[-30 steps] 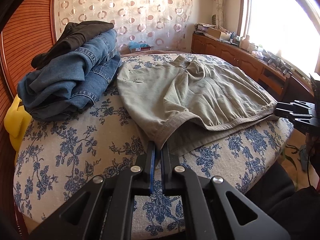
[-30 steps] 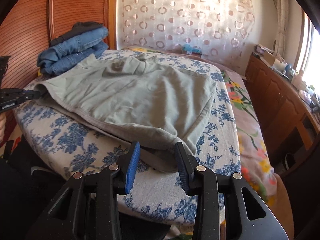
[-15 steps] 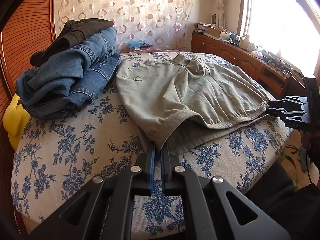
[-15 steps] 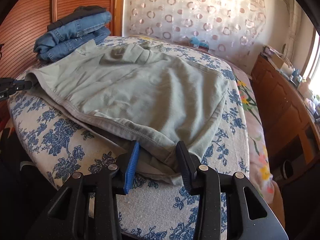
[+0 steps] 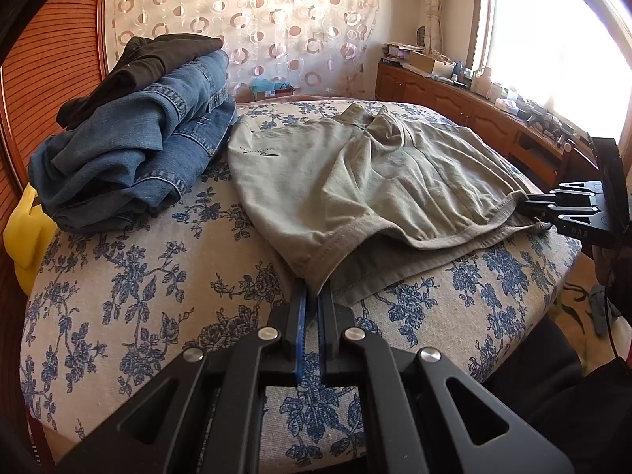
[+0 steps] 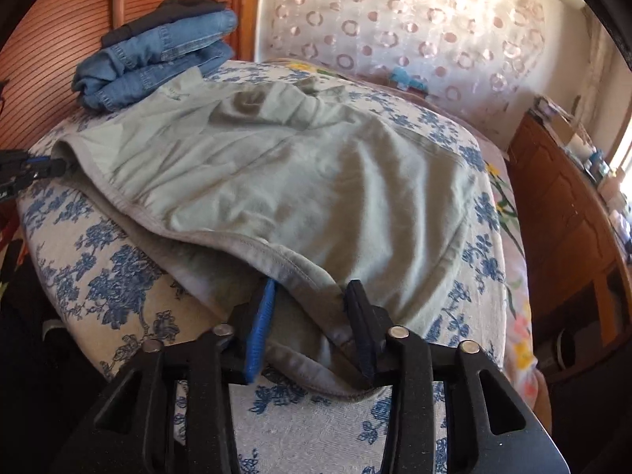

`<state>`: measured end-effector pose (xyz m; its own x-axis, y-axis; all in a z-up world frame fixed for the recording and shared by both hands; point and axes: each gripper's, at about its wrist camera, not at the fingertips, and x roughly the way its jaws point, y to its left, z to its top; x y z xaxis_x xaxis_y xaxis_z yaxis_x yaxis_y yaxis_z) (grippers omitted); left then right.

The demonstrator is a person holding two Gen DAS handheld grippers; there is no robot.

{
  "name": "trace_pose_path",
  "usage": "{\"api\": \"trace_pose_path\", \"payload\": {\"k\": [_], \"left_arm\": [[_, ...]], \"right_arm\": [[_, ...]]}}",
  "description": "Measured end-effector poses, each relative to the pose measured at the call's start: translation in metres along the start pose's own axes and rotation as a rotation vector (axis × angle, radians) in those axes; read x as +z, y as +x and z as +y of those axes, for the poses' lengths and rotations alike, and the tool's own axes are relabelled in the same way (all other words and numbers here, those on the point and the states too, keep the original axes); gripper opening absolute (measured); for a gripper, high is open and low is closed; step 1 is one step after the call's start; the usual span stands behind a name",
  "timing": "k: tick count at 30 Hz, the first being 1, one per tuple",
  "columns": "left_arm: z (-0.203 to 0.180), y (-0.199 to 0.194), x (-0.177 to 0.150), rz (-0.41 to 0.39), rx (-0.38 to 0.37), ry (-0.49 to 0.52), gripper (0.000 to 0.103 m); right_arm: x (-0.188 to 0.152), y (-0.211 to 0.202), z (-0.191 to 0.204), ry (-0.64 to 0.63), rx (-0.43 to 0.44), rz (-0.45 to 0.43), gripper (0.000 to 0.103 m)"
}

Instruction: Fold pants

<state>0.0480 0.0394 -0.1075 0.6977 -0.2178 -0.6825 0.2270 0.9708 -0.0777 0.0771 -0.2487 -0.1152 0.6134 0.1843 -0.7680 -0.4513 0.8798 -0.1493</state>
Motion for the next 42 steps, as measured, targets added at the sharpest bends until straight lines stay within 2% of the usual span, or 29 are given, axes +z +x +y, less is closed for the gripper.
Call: {"api": "trace_pose_path", "payload": {"k": [2,6,11,14,17,20,23,27,28,30,34,37,40,42], "left_arm": [[0.001,0.0,-0.001,0.0,0.0,-0.001,0.001],[0.001,-0.001,-0.001,-0.001,-0.005,-0.004,0.001],[0.0,-0.005,0.0,-0.017,0.004,0.0,0.001],[0.008,-0.015,0.003,-0.061,0.015,-0.034,0.001],[0.012,-0.022,0.004,-0.076,0.01,-0.036,0.001],[0.011,-0.027,0.003,-0.084,0.014,-0.024,0.001],[0.012,-0.024,-0.002,-0.062,0.019,-0.02,0.001],[0.008,-0.014,-0.008,-0.029,0.015,-0.012,0.001],[0.008,-0.013,-0.009,-0.027,0.014,-0.013,0.001],[0.008,-0.013,-0.01,-0.027,0.011,-0.017,0.001],[0.005,-0.016,-0.01,-0.033,0.009,-0.015,0.001],[0.004,-0.019,-0.01,-0.044,0.01,-0.015,0.001],[0.007,-0.026,-0.009,-0.078,0.013,-0.033,0.001],[0.008,-0.03,-0.006,-0.093,0.014,-0.037,0.001]], "right_arm": [[-0.005,-0.009,-0.003,0.024,-0.008,-0.022,0.007],[-0.012,-0.032,-0.008,0.074,-0.024,-0.051,0.006],[-0.014,-0.062,-0.019,0.181,0.107,-0.076,0.005],[-0.012,-0.077,-0.019,0.201,0.133,-0.093,0.004],[-0.015,-0.088,-0.018,0.211,0.096,-0.109,0.004],[-0.021,-0.092,-0.017,0.24,0.148,-0.088,0.004],[-0.029,-0.091,-0.025,0.309,0.237,-0.068,0.004],[-0.035,-0.086,-0.027,0.287,0.107,-0.054,0.013],[-0.036,-0.086,-0.026,0.283,0.089,-0.052,0.019],[-0.036,-0.085,-0.022,0.254,0.039,-0.05,0.019],[-0.045,-0.076,-0.015,0.236,0.01,-0.029,0.021],[-0.054,-0.071,-0.013,0.247,0.024,-0.021,0.022],[-0.061,-0.069,-0.017,0.283,0.013,-0.023,0.034],[-0.065,-0.067,-0.02,0.303,-0.005,-0.022,0.036]]}}
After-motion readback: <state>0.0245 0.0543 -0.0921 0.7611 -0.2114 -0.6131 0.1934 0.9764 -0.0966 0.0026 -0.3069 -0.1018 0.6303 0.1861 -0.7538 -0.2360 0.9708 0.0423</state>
